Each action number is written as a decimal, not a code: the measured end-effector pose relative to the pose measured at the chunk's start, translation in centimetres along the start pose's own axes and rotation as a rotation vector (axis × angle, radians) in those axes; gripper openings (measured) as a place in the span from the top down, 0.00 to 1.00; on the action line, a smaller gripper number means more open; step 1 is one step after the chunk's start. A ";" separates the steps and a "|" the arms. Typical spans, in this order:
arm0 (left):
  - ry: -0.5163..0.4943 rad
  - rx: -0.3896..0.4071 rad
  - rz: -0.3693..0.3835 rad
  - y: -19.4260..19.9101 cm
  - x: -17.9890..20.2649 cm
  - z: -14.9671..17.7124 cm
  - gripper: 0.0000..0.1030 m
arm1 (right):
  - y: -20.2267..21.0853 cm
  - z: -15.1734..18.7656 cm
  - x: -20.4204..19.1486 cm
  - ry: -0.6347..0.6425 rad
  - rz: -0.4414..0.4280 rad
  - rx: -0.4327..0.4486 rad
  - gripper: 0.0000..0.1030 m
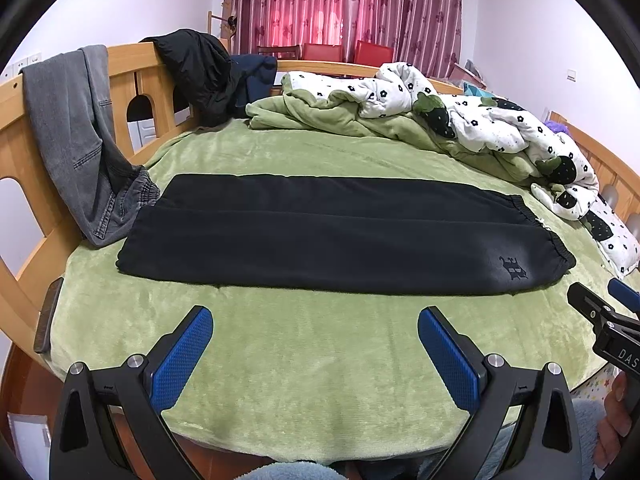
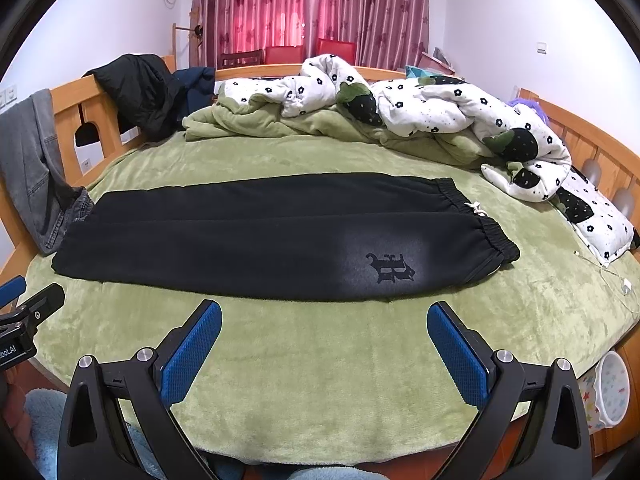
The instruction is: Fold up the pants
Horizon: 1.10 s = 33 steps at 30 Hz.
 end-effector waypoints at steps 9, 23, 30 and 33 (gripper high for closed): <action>-0.001 -0.001 0.001 0.0 0.0 0.0 0.00 | -0.2 0.1 -0.3 0.007 -0.002 -0.007 0.02; 0.000 -0.001 0.000 0.0 0.0 0.0 0.00 | -0.2 0.1 -0.3 0.007 -0.001 -0.006 0.02; 0.000 -0.001 0.000 0.0 0.0 0.0 0.00 | -0.2 0.1 -0.3 0.008 0.000 -0.006 0.02; 0.000 -0.001 0.000 0.0 0.0 0.0 0.00 | -0.2 0.2 -0.4 0.008 0.000 -0.006 0.02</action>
Point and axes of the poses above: each gripper's, at about its wrist camera, not at the fingertips, and y roughly against the way its jaws point, x to its right, z to its underside, the point moved 5 cm from there along -y, roughly the way its jaws point, and after that the axes turned 4 degrees about z, right-handed, at the moved point
